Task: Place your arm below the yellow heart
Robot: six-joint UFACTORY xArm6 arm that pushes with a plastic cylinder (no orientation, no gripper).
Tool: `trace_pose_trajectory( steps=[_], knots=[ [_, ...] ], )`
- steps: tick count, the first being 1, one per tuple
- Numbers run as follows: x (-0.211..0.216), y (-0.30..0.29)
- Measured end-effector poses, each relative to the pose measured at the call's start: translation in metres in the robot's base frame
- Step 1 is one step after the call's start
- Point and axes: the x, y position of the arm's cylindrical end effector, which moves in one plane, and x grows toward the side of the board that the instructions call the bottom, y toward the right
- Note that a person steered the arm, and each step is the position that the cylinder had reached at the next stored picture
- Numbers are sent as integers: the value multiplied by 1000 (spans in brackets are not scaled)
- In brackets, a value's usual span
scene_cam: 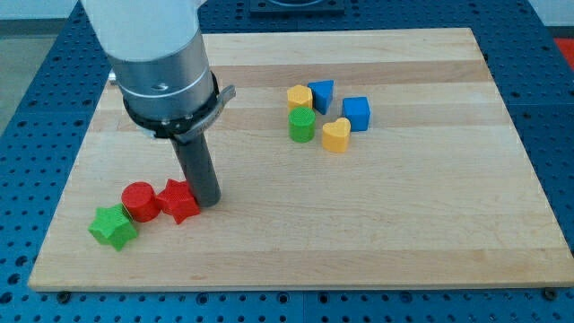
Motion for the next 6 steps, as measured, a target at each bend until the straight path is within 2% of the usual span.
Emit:
trace_pose_trajectory(
  steps=[2,3,4,6],
  knots=[
    [36,-13],
    [39,-15],
    [38,40],
    [-18,128]
  ],
)
